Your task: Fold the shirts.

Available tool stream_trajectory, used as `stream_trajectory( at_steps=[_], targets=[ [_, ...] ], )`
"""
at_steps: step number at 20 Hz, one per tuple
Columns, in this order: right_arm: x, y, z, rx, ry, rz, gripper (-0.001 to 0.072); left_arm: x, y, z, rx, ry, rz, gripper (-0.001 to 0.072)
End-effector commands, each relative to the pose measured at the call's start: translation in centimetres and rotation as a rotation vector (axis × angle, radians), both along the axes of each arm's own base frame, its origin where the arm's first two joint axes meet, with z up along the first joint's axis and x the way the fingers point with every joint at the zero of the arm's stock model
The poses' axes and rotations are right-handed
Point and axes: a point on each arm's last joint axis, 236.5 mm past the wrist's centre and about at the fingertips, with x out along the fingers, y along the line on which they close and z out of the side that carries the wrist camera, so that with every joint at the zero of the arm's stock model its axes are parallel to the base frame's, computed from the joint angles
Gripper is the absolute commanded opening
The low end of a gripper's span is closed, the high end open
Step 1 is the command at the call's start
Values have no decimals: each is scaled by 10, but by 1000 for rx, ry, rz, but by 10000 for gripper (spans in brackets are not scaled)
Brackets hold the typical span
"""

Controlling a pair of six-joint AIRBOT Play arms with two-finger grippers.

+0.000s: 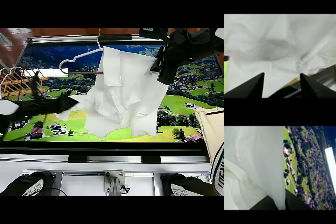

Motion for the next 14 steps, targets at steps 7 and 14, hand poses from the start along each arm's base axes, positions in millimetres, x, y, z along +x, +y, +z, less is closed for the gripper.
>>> stream_trajectory(
  at_steps=[7,14],
  targets=[
    [-3,-6,3,-6,-1,-30,67,-18,-118,-44,-161,109,35,544],
    [-7,-9,-1,-26,25,-30,67,61,-51,-14,-115,-80,238,48]
  ],
)
